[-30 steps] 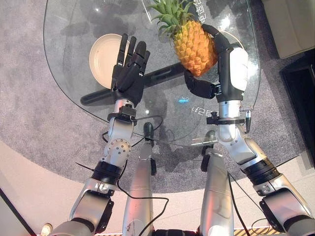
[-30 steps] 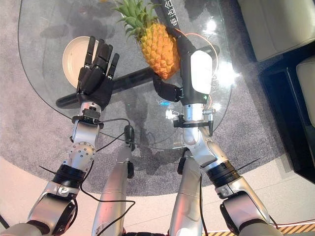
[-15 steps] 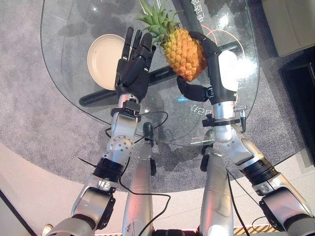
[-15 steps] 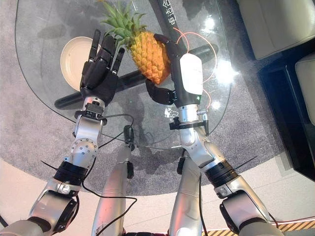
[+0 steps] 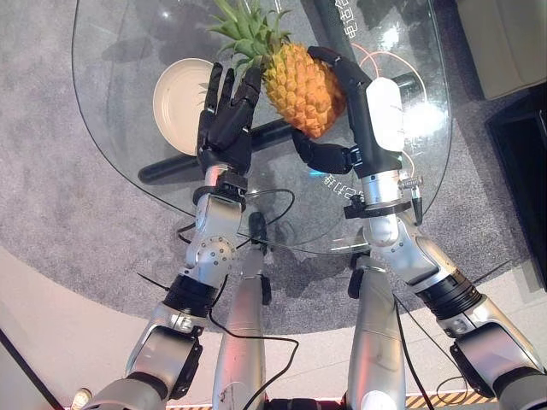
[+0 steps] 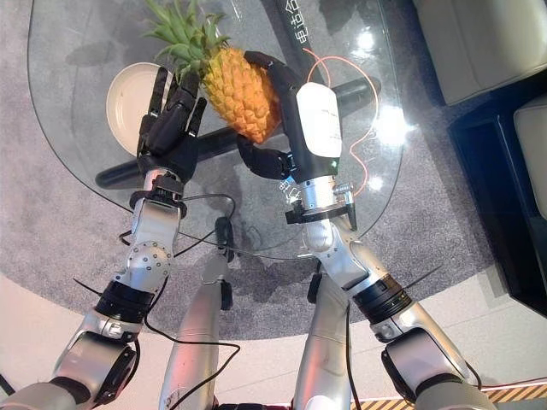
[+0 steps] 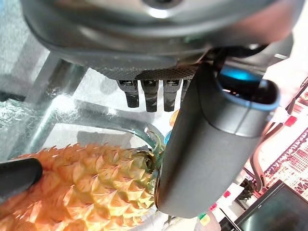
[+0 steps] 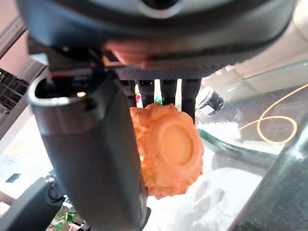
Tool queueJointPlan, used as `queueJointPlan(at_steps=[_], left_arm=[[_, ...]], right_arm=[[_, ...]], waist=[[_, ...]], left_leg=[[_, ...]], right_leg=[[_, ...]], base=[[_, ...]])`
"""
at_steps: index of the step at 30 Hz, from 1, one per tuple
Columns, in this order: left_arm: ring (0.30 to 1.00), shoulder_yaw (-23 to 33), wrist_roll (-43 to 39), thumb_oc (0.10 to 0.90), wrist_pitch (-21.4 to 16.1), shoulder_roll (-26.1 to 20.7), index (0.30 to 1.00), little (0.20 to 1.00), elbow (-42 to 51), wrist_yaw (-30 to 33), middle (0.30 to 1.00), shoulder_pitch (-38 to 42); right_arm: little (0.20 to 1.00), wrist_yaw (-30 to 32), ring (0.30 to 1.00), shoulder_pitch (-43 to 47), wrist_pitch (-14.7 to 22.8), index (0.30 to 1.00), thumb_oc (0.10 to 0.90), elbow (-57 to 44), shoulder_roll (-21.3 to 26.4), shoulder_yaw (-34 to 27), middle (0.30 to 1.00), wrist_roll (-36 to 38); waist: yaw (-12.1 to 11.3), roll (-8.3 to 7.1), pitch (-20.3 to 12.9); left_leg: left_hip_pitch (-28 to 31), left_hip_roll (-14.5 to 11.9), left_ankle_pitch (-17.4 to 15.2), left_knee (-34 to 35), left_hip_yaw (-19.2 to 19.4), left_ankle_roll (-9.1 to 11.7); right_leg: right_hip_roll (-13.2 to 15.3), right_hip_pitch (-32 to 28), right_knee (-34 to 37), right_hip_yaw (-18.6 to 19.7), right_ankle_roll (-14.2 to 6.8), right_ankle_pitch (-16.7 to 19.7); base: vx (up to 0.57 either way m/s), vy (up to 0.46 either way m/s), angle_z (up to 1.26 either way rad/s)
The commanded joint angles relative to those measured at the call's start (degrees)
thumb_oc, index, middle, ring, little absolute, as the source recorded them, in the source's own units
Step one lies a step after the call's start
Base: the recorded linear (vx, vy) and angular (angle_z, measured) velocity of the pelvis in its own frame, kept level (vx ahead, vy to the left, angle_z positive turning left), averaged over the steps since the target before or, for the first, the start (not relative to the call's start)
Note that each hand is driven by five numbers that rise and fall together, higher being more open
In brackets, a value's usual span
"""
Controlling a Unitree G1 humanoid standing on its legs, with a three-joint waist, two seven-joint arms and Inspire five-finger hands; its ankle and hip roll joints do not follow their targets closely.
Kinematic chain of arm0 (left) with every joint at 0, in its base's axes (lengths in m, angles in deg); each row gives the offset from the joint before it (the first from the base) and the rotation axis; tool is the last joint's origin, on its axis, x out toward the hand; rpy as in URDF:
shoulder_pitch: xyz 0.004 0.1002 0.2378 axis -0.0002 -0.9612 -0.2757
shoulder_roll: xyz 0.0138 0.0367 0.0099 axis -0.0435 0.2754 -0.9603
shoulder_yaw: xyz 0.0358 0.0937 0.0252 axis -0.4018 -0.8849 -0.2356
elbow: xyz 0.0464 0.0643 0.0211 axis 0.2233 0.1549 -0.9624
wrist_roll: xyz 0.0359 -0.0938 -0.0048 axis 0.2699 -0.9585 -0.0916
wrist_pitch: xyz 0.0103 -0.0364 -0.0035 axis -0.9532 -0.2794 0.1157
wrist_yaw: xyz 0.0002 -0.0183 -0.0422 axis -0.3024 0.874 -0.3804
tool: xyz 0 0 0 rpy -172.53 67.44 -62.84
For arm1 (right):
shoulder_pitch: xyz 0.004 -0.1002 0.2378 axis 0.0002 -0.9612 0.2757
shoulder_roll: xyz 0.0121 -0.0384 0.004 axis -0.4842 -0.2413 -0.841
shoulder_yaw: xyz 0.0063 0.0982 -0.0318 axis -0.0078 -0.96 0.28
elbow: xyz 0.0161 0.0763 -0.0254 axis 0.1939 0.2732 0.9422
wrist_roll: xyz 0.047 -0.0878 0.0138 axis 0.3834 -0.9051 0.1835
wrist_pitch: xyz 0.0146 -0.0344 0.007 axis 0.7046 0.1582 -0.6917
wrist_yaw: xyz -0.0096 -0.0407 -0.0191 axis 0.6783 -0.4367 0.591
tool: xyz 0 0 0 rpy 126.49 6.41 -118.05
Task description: Pick up the fruit to the plate
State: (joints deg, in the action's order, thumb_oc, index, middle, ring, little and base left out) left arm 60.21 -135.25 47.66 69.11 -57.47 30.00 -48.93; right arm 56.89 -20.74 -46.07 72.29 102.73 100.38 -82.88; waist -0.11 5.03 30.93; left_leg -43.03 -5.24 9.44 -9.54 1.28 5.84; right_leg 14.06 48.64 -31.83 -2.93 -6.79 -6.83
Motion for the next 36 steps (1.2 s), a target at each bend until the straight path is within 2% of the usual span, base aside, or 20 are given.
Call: queueJointPlan(at_steps=[1, 16, 24, 36], left_arm=[[0.900, -1.19, 3.58, 0.800, -4.07, 0.35, 0.900, 0.900, 6.83, -1.36, 0.900, 6.62], [0.900, -1.74, -0.73, 0.800, -7.62, 1.45, 0.900, 0.900, 10.78, -9.42, 0.900, 6.53], [0.900, -1.45, -0.87, 0.800, -7.28, 1.36, 0.900, 0.900, 10.76, -9.37, 0.900, 6.48], [0.900, -0.46, -0.94, 0.800, -6.52, -1.06, 0.900, 0.900, 10.25, -8.50, 0.900, 5.56]], right_arm=[[0.200, 1.58, 0.300, 9.23, 4.52, 0.300, 0.100, -10.67, -1.69, -0.41, 0.300, -0.62], [0.200, -0.07, 0.300, 8.90, 4.15, 0.300, 0.100, -10.65, -2.65, 0.68, 0.300, -0.71], [0.200, -1.73, 0.300, 8.93, 4.48, 0.300, 0.100, -10.92, -2.26, 1.25, 0.300, -2.27], [0.200, -5.22, 0.300, 9.79, 6.36, 0.300, 0.100, -11.98, 2.08, 1.89, 0.300, -6.67]], waist=[[-0.65, -0.14, -1.14], [-0.86, -0.16, -1.14], [-0.90, -0.18, -1.14], [-1.15, -0.04, -1.14]], left_leg=[[1.44, 2.04, -4.92, -3.06, 0.92, -1.86], [1.68, 2.13, -4.84, -2.73, 0.92, -1.98], [1.83, 2.23, -4.93, -2.57, 0.92, -2.04], [1.76, 2.40, -4.92, -2.61, 0.64, -2.01]], right_leg=[[0.44, -5.51, 12.98, -4.64, -0.51, 8.07], [0.72, -5.63, 13.20, -4.75, -0.59, 8.49], [0.73, -5.68, 13.34, -4.69, -0.65, 8.52], [0.91, -5.63, 13.25, -4.86, -0.99, 8.54]], base=[[0.00, 0.000, 0.00], [0.00, 0.000, 0.00], [0.00, 0.000, 0.00], [0.00, 0.000, 0.00]])
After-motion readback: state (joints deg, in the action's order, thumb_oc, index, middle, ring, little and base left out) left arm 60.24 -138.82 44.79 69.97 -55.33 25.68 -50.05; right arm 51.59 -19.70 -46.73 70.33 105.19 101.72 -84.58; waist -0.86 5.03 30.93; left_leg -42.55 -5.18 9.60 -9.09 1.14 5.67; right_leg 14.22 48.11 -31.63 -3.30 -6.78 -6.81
